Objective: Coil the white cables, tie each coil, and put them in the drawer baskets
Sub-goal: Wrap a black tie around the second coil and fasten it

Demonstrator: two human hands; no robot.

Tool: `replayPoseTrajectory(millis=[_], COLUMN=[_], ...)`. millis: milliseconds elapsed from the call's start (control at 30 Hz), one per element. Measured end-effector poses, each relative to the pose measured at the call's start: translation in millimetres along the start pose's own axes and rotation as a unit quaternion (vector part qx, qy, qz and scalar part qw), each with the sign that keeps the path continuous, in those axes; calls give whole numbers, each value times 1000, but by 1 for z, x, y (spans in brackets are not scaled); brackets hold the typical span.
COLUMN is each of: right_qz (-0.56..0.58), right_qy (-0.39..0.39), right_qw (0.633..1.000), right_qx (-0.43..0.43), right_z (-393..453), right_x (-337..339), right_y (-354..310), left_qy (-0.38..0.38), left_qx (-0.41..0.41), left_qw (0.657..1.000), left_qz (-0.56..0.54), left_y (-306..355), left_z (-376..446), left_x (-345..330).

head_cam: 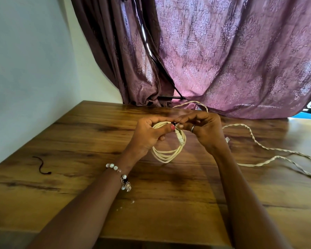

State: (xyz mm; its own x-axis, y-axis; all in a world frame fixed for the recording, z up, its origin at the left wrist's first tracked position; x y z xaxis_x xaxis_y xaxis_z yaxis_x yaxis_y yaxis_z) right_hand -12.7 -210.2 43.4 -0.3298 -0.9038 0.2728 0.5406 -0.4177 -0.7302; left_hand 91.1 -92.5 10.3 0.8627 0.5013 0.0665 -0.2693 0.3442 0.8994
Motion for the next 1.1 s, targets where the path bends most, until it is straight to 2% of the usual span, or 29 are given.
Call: replayPoseTrajectory(millis=[400,567,867,1100], right_qz=[-156,-256,-365,-395], right_qy=[12,-13,-45,-33], right_qw=[988,965,926,914], right_qx=[7,52,81,82], right_z=[0,1,2,1], right_x=[14,12,1,-4], right_y=[7,1,-8,-13], left_qy=[3,1,8,15], left_qx=[5,4,-2,1], left_qw=[1000,1000,1000,999], left_qz=[-12,1,25,29], left_y=[-1,2,4,1], left_z=[-1,-2,-1,0], left_x=[2,0,0,1])
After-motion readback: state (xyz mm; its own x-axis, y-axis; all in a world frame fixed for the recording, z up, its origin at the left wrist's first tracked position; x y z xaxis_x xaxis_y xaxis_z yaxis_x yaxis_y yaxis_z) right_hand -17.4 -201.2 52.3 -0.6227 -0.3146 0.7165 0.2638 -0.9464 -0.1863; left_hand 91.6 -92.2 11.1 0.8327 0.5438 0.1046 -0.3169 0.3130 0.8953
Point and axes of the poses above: each hand's wrist, its own z-axis towards the middle knuckle, its own x-axis out of the back of the hand, y = z × x, the point moved 7 cm from there along z, towards the middle knuckle, and after that the axes turned 14 degrees about -y, right-handed, at the moved point
